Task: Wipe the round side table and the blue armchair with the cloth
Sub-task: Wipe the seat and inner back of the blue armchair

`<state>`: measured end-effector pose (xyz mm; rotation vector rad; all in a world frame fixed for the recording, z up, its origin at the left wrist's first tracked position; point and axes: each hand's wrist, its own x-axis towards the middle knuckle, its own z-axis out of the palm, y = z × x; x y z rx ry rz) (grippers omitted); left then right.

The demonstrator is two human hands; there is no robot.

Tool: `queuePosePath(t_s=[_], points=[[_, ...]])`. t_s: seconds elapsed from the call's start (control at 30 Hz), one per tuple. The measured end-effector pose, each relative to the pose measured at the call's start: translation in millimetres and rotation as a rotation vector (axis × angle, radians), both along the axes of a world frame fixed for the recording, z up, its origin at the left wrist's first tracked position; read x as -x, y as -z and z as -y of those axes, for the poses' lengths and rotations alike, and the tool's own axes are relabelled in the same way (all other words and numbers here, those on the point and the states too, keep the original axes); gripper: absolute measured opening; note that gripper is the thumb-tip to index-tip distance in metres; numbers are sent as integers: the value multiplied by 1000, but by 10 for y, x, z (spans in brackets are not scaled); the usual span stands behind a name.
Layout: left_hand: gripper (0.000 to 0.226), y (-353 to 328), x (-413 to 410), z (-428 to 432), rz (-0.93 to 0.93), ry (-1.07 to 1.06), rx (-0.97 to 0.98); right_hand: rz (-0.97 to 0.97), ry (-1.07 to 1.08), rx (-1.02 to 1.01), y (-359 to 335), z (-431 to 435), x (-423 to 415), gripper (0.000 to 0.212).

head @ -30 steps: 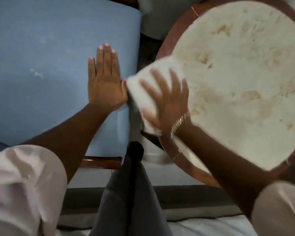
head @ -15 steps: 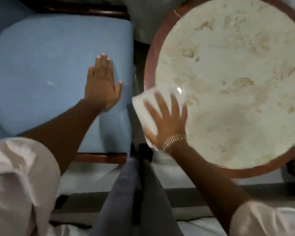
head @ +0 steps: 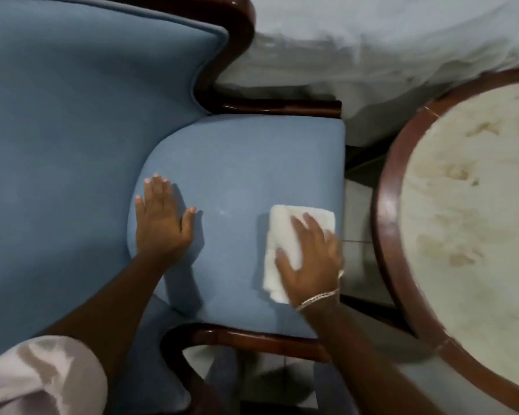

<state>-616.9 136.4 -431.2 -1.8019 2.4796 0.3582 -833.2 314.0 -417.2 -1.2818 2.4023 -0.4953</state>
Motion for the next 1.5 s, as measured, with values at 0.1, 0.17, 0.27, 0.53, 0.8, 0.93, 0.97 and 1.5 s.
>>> queuePosePath(t_s=[0.1,0.17,0.27,0.53,0.8,0.93,0.97,1.5], points=[[77,129,-352,318,-32,110,-29,-156,-137,-149,163,206,-657,75],[77,239,-448,418,-53,213,-28,-238,-306,-107,312,258,-532,74],[77,396,-518,455,-23,262,13,-240,-190,-112,289,601,-355,69],[78,525,-592,452,-23,260,26,-285,-367,-48,372,1450,-1046,73],[74,515,-558,486,-40,248,100,-150,484,-147,246,1443,-45,79],[76,619,-721,480,-36,249,119,-235,-80,-117,327,2061,-738,77],[76,635,-741,478,-34,252,127,-263,-277,-97,311,1916,-966,74],[75,583,-489,439,-38,246,110,-73,896,-104,187,441,-599,79]])
